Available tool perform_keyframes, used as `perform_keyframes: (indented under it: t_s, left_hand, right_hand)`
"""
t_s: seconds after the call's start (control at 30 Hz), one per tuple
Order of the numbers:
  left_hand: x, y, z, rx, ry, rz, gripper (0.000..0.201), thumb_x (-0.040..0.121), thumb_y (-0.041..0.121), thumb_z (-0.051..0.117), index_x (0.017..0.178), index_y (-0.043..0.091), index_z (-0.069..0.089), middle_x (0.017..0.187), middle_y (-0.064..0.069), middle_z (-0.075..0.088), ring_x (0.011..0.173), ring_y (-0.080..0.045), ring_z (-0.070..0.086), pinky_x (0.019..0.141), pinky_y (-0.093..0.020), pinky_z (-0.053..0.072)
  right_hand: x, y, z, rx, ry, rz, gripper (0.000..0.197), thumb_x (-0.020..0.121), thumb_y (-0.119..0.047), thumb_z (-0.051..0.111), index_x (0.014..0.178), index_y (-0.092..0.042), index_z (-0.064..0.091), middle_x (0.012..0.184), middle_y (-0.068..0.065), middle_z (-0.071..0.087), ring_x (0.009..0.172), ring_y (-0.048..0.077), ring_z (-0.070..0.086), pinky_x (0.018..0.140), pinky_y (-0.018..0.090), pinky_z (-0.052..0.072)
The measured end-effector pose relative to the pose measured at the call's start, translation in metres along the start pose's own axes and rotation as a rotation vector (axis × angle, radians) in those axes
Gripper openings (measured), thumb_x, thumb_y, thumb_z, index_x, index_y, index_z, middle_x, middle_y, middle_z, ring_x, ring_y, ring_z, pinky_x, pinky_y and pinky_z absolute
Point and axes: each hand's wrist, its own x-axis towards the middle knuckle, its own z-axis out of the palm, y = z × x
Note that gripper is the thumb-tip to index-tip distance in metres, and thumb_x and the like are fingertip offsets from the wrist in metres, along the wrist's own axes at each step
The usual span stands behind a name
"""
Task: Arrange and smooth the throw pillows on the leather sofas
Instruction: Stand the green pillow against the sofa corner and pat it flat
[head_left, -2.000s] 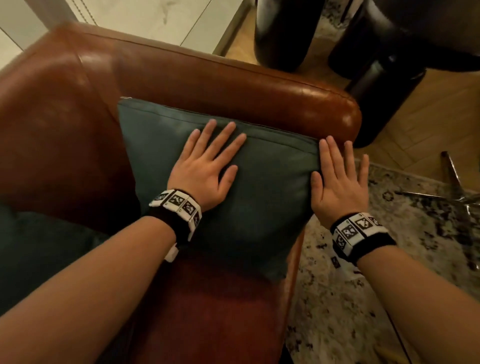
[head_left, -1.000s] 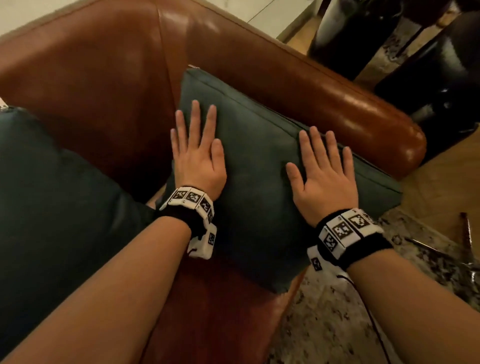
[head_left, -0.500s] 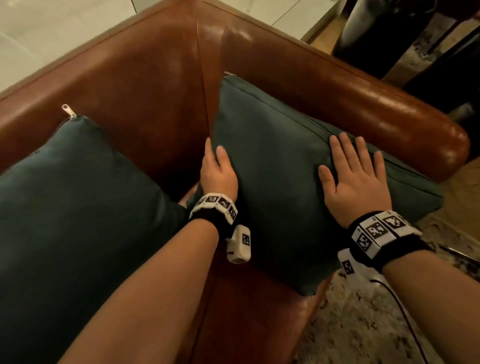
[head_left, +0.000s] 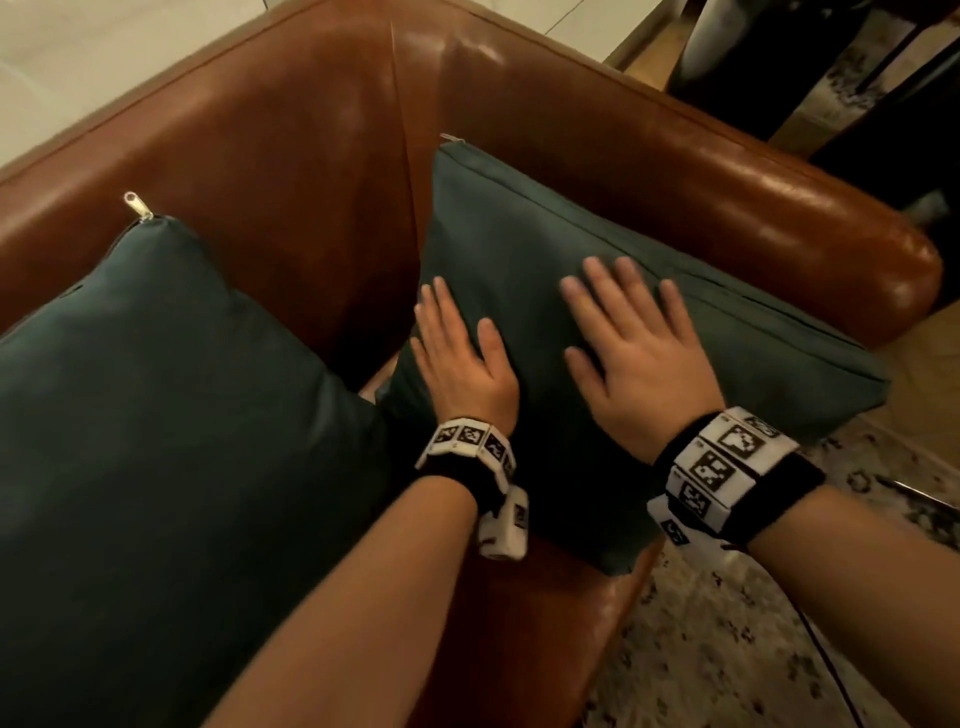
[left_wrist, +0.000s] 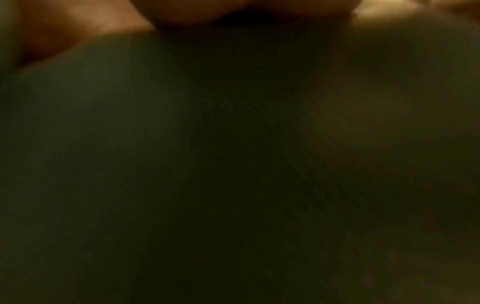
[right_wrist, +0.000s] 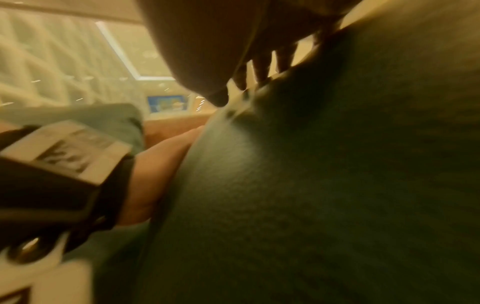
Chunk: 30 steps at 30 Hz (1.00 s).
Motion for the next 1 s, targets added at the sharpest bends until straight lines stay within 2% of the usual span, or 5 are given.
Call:
perform_keyframes:
  t_s: [0.3, 0.63, 0.7, 0.87, 1.0]
  left_hand:
    - [-0.022, -0.070, 0.009, -0.162, 0.064, -0.266, 0.059, 0.100, 0.040, 0.014, 0.155, 0.020, 0.024, 0.162, -0.002, 0.023, 0.150, -0.020, 0.019, 0.120, -0.034, 0.014]
    - [0.011, -0.072, 0.001, -0.331, -0.040, -0.608, 0.050, 0.108, 0.029, 0.014, 0.156, 0.016, 0.016, 0.164, -0.006, 0.014, 0.152, -0.021, 0.010, 0.123, -0.034, 0.006]
    - [0.011, -0.043, -0.017, -0.185, -0.018, -0.406, 0.053, 0.106, 0.034, 0.017, 0.157, 0.020, 0.013, 0.165, -0.004, 0.009, 0.152, -0.023, 0.004, 0.123, -0.036, 0.002]
    - [0.021, 0.055, -0.036, 0.275, -0.258, 0.680, 0.057, 0.100, 0.039, 0.027, 0.156, 0.027, 0.021, 0.165, 0.003, 0.006, 0.153, -0.026, -0.003, 0.123, -0.049, 0.001]
    - [0.046, 0.069, -0.014, 0.652, -0.456, 1.004, 0.059, 0.100, 0.046, 0.026, 0.156, 0.031, 0.016, 0.165, 0.001, 0.009, 0.152, -0.030, 0.001, 0.121, -0.054, 0.006]
  right_hand:
    - [0.017, 0.011, 0.015, -0.217, -0.044, -0.007, 0.064, 0.099, -0.063, 0.013, 0.154, -0.040, -0.008, 0.160, -0.016, -0.014, 0.151, 0.017, -0.012, 0.119, 0.057, -0.003]
    - [0.005, 0.018, 0.012, -0.109, -0.023, 0.106, 0.064, 0.099, -0.062, 0.013, 0.156, -0.036, -0.005, 0.164, -0.013, -0.006, 0.152, 0.018, -0.008, 0.122, 0.049, -0.001]
    - [-0.009, 0.030, 0.010, -0.064, -0.011, 0.219, 0.064, 0.099, -0.062, 0.010, 0.155, -0.037, -0.005, 0.164, -0.012, -0.004, 0.152, 0.018, -0.005, 0.122, 0.047, -0.004]
    - [-0.054, 0.070, 0.006, 0.082, 0.063, 0.621, 0.066, 0.099, -0.057, 0.006, 0.157, -0.025, 0.013, 0.165, -0.002, 0.013, 0.152, 0.019, 0.002, 0.122, 0.049, 0.000]
    - [-0.032, 0.018, 0.003, 0.142, 0.155, 0.452, 0.060, 0.101, -0.045, 0.023, 0.155, -0.021, 0.022, 0.163, -0.002, 0.020, 0.152, 0.019, 0.007, 0.122, 0.049, 0.002]
